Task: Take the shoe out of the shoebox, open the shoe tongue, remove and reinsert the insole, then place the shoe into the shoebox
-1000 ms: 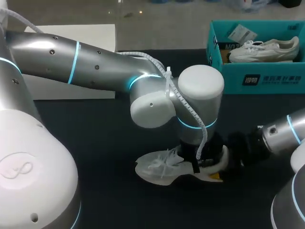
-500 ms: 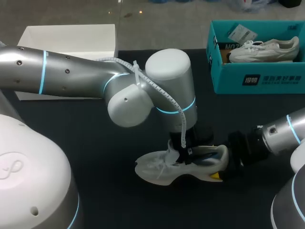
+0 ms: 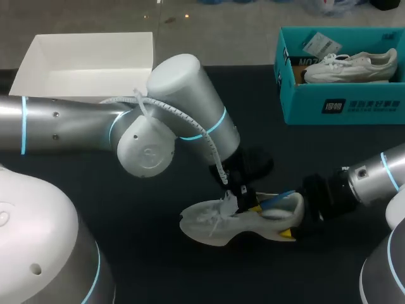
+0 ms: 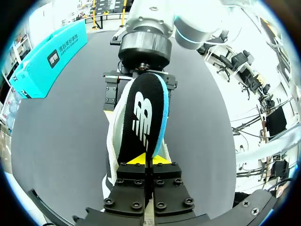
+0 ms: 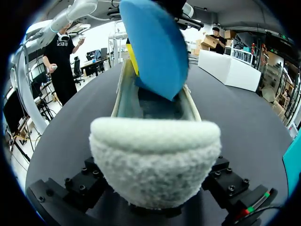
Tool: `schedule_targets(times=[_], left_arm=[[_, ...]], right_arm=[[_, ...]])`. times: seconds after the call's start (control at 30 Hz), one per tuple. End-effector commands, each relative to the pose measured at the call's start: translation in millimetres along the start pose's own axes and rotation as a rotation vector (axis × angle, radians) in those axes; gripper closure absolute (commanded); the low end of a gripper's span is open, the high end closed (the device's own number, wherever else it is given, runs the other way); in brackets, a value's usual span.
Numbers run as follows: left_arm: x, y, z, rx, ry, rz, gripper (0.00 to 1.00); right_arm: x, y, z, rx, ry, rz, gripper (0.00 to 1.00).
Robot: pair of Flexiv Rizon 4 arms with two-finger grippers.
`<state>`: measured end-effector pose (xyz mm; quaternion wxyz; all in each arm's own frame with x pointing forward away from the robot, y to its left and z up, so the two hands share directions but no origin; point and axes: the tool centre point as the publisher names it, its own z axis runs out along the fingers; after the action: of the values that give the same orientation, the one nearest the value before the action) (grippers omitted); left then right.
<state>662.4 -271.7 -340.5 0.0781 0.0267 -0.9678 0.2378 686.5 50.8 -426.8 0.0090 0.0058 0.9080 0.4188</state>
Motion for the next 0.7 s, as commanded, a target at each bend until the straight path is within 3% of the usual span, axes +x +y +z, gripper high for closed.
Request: schedule_targets(times=[0.03,0.3,0.33,0.4,0.5,0.7], left_arm=[[7.7,-3,-16,0.141,-0.004,0.033,1.00],[9.5,-16,-14,0.134,-0.016,0.046,1.00],[9.0,-15,-12,0.134,-0.012,0.044,0.96],[8.9,-13,-8,0.119,-0.010,0.029,0.76],[9.5,-11,-4,0.099,-0.010,0.016,0.54],[10.4,-11,-2,0.064,-0.037,0.007,0.51]], right_arm=[[0.2,-0.8,2,0.005,-0.002,0.000,1.00],[0.2,-0.8,2,0.005,-0.002,0.000,1.00],[0.2,-0.8,2,0.005,-0.002,0.000,1.00],[0.2,-0.8,2,0.005,-0.002,0.000,1.00],[0.2,-0.8,2,0.005,-0.002,0.000,1.00],[0.2,-0.8,2,0.005,-0.002,0.000,1.00]])
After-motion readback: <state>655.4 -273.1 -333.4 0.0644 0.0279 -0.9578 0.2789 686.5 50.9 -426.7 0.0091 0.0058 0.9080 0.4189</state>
